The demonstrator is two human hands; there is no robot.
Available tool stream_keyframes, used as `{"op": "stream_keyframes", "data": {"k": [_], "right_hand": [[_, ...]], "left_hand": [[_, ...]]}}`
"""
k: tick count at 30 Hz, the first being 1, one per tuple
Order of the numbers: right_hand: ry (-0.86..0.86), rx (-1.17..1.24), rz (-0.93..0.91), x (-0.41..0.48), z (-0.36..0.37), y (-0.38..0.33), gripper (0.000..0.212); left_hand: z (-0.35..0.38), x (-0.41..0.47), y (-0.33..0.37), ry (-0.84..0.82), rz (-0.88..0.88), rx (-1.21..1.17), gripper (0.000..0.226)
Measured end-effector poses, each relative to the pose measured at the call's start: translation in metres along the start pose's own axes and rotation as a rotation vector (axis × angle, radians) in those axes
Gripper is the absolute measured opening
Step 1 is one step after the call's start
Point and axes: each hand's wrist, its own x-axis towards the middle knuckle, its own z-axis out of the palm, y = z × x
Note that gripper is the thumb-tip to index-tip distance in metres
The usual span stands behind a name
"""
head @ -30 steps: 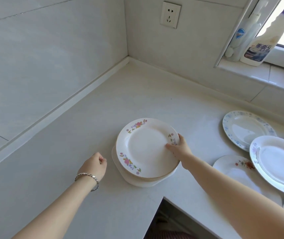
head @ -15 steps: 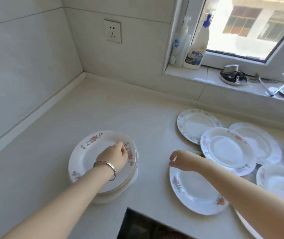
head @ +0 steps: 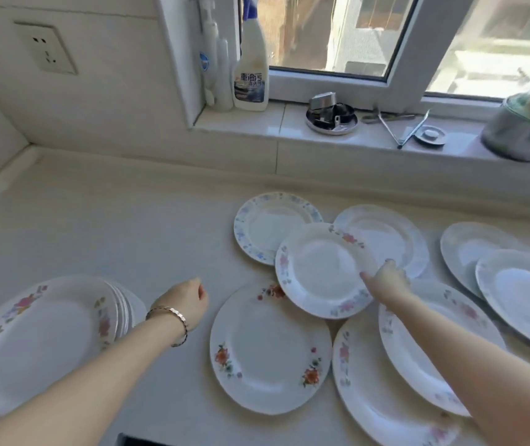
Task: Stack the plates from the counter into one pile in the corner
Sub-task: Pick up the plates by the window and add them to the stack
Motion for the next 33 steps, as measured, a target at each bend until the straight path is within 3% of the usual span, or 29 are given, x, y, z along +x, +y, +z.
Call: {"op": "stream_keyframes", "data": {"k": [3,5,8,13,17,21,26,33], "right_hand": [[-0.099,0.167,0.023,0.018,0.004,-0.001,0.067],[-0.101,0.237,0.052,0.027,0.007,0.0,0.056],[-0.064,0.268,0.091,0.036,0.011,0.004,0.034],[-0.056,0.408,0.095,0.04,0.01,0.004,0.035],[0.047,0.609,0.039,0.034,0.005,0.002,0.017],[0.084,0.761,0.031,0.007,0.004,-0.001,0.012],[-0.073,0.952,-0.03,-0.036,0.008,-0.031,0.01],[-0.37,0.996,-0.215,-0.108,0.048,-0.136,0.014]], "left_hand": [[0.01,0.001,-0.003,-0.023,-0.04,0.0,0.031],[0.014,0.004,-0.008,-0.045,-0.055,-0.016,0.029],[0.014,0.008,-0.014,-0.055,-0.069,-0.041,0.024],[0.007,0.023,-0.015,-0.046,-0.06,-0.098,0.024],[0.004,0.028,-0.014,-0.045,-0.04,-0.109,0.022],[0.0,0.025,-0.026,-0.03,-0.026,-0.158,0.022],[-0.025,0.015,-0.066,0.069,-0.081,-0.254,0.028],[-0.065,-0.022,-0.179,0.235,-0.299,-0.233,0.021]]}}
